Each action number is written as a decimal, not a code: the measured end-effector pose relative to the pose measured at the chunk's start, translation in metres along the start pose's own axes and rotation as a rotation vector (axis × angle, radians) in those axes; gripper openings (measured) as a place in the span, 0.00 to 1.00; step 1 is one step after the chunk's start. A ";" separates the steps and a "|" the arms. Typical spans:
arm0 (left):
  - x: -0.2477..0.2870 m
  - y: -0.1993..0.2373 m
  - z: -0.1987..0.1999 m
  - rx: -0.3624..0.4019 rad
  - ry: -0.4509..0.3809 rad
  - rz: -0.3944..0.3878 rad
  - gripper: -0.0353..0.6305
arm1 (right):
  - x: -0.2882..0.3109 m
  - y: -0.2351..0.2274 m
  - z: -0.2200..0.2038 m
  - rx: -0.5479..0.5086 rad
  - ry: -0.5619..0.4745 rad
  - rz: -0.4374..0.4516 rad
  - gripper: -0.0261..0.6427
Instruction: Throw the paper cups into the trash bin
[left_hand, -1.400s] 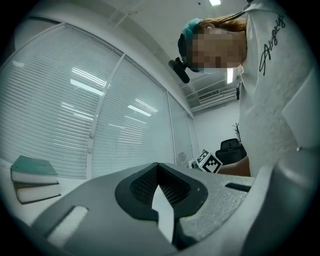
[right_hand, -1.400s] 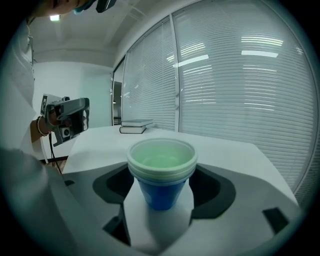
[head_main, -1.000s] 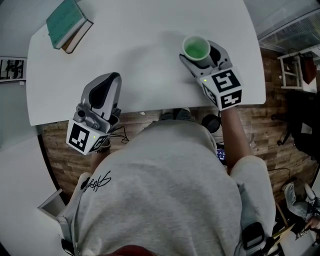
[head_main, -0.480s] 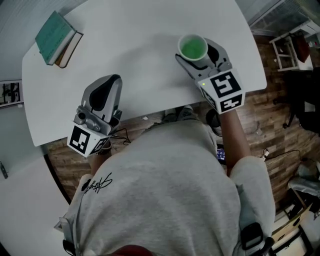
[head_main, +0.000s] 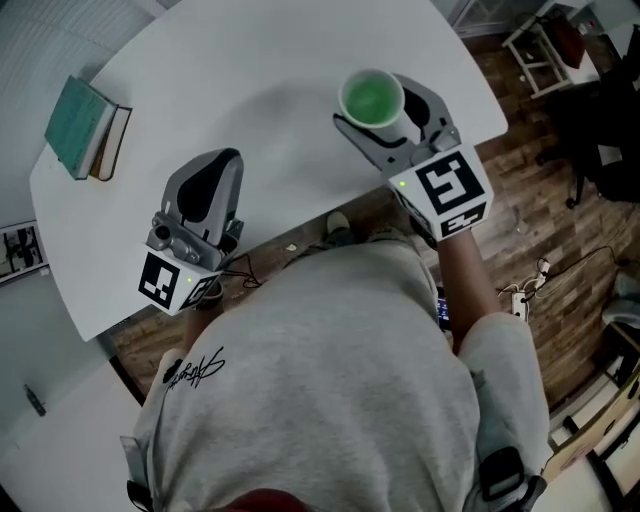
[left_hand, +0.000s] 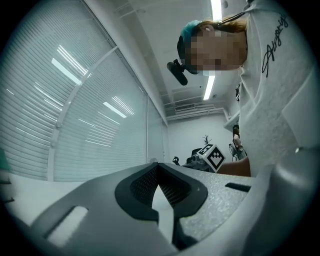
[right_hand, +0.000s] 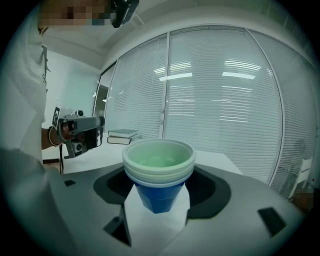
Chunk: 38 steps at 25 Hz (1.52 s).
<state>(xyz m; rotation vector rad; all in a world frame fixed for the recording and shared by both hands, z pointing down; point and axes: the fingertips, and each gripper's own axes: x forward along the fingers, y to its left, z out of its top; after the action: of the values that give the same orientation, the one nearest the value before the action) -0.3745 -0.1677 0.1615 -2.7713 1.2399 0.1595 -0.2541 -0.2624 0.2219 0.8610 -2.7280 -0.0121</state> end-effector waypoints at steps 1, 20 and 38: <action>0.005 -0.003 0.000 -0.002 -0.003 -0.019 0.05 | -0.006 -0.001 0.000 0.001 0.008 -0.012 0.50; 0.096 -0.094 -0.019 -0.041 -0.017 -0.249 0.05 | -0.130 -0.043 -0.026 0.032 0.009 -0.194 0.50; 0.184 -0.214 -0.033 -0.082 -0.009 -0.491 0.05 | -0.261 -0.082 -0.072 0.117 0.025 -0.376 0.50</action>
<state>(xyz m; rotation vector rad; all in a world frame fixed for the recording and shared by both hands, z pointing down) -0.0912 -0.1662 0.1795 -3.0365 0.5287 0.1829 0.0160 -0.1769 0.2155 1.3840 -2.5227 0.0822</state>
